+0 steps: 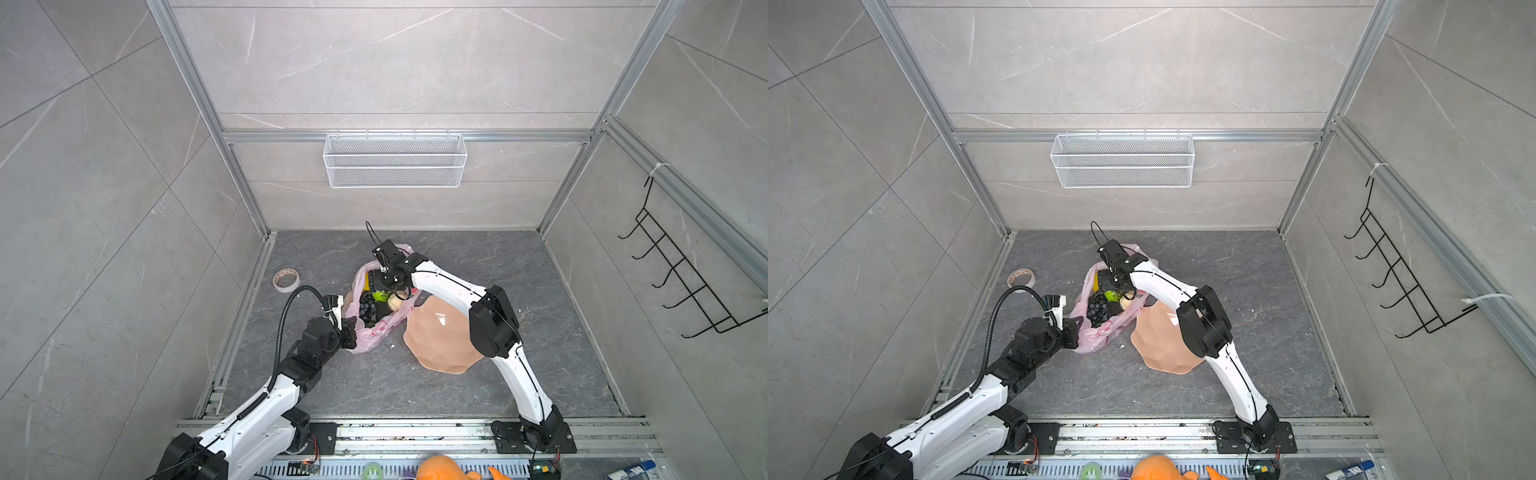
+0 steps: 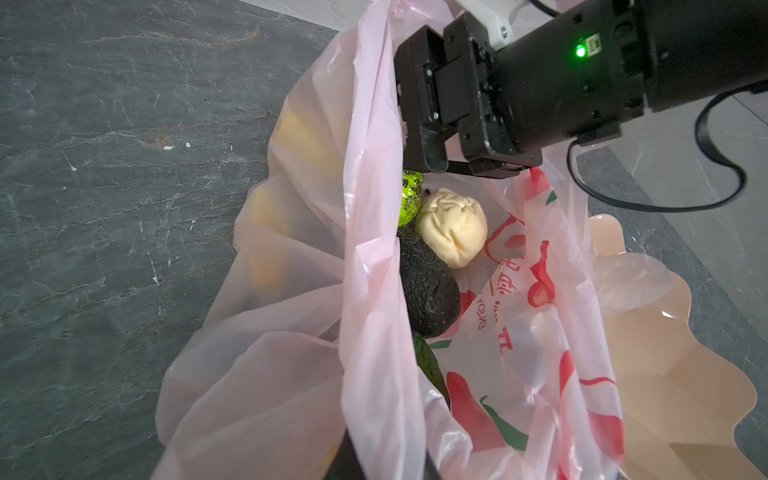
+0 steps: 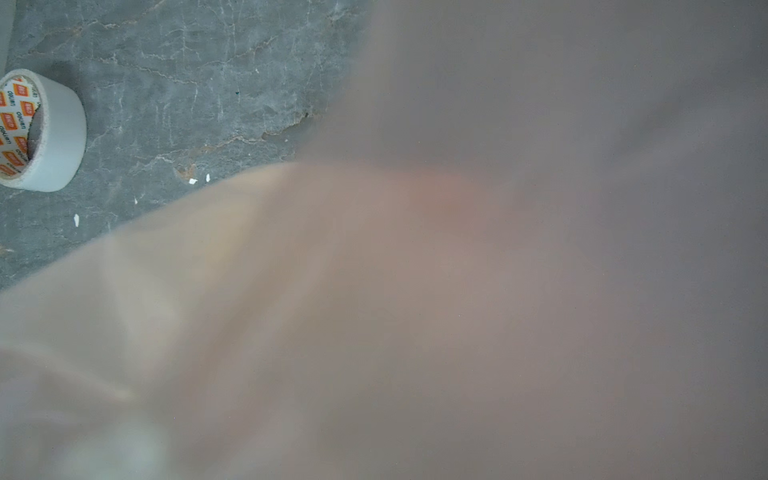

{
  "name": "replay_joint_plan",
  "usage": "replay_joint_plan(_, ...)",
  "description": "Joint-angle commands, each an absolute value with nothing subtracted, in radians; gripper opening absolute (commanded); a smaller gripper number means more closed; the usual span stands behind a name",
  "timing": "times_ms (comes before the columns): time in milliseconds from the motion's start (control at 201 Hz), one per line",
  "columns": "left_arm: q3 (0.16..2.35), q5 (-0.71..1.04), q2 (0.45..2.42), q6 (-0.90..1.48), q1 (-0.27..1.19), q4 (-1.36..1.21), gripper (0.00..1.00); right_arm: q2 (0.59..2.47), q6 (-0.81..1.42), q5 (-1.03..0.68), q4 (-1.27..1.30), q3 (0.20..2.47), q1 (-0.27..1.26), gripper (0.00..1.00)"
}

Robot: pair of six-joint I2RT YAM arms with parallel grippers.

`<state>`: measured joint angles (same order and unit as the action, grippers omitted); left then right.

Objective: Take the fake fruits out of the plastic bag
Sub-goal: 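Lower the right gripper into the bag and grasp the green custard apple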

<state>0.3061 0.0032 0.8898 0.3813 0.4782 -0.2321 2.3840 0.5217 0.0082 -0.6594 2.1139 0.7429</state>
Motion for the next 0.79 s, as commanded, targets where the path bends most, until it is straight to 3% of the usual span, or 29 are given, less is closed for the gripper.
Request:
replay_joint_plan(0, 0.314, 0.006, 0.888, 0.352, 0.483, -0.264, 0.03, 2.453, 0.504, 0.012, -0.731, 2.155, 0.750, 0.78)
replay_joint_plan(169, 0.314, 0.003, 0.885, 0.352, 0.483, -0.261, 0.02, 2.456, 0.498, 0.016, -0.749, 2.169, 0.752, 0.78)
replay_joint_plan(453, 0.317, 0.000, 0.890, 0.351, 0.483, -0.259, 0.03, 2.385, 0.464, 0.067, -0.747, 2.169, 0.776, 0.65)
replay_joint_plan(787, 0.322, 0.004, 0.907, 0.350, 0.483, -0.258, 0.03, 2.223, 0.369, 0.205, -0.758, 2.108, 0.833, 0.65)
